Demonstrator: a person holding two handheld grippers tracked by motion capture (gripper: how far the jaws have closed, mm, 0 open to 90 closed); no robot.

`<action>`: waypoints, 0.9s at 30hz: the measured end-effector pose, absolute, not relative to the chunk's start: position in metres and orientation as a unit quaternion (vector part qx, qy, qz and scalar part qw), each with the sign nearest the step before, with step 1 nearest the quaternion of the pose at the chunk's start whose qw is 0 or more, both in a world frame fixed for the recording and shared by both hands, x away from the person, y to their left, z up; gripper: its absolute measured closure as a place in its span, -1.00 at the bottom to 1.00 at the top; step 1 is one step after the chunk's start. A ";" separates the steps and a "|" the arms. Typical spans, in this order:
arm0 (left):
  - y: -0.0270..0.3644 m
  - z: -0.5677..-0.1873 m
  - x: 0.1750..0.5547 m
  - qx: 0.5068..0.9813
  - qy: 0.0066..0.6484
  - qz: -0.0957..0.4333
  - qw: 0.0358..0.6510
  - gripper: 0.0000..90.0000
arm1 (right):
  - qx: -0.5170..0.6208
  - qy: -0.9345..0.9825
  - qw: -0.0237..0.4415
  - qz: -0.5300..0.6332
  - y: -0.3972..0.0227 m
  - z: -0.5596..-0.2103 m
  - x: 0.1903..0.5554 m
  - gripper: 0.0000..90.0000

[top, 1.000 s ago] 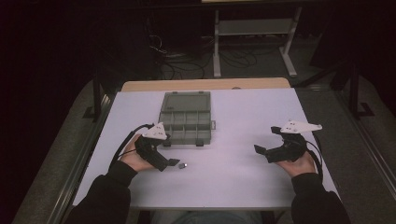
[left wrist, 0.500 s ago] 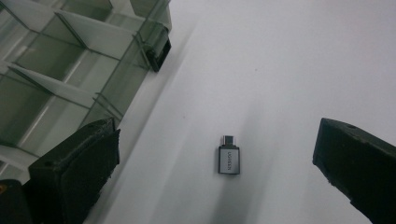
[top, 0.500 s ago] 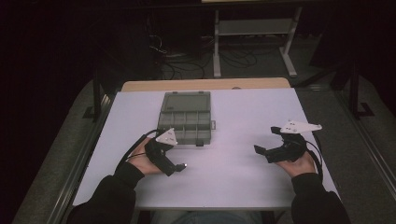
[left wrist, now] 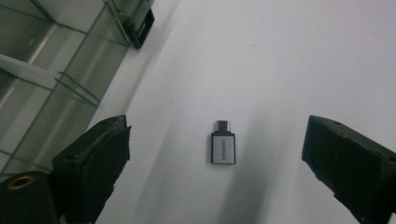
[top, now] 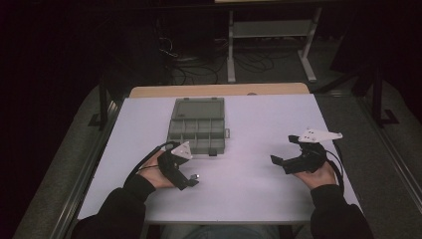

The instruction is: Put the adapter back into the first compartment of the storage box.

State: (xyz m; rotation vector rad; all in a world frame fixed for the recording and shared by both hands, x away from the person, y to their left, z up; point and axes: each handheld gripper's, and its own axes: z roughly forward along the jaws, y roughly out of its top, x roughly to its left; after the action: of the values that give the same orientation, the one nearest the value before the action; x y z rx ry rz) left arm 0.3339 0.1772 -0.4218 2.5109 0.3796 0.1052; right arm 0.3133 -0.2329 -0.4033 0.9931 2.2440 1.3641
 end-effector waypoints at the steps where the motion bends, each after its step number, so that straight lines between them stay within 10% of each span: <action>1: 0.177 -0.422 0.334 0.944 0.143 0.038 0.294 -0.80 | 0.349 0.788 0.166 0.479 -0.233 -0.403 0.313 -1.00; 27: 0.174 -0.433 0.335 0.955 0.118 0.012 0.272 0.24 | 0.345 0.789 0.159 0.483 -0.233 -0.402 0.313 -1.00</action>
State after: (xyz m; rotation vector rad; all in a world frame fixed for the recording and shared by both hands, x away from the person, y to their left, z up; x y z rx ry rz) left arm 0.3347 0.1738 -0.4325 2.5702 0.3163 0.0335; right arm 0.3127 -0.2326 -0.4020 0.9862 2.2555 1.3808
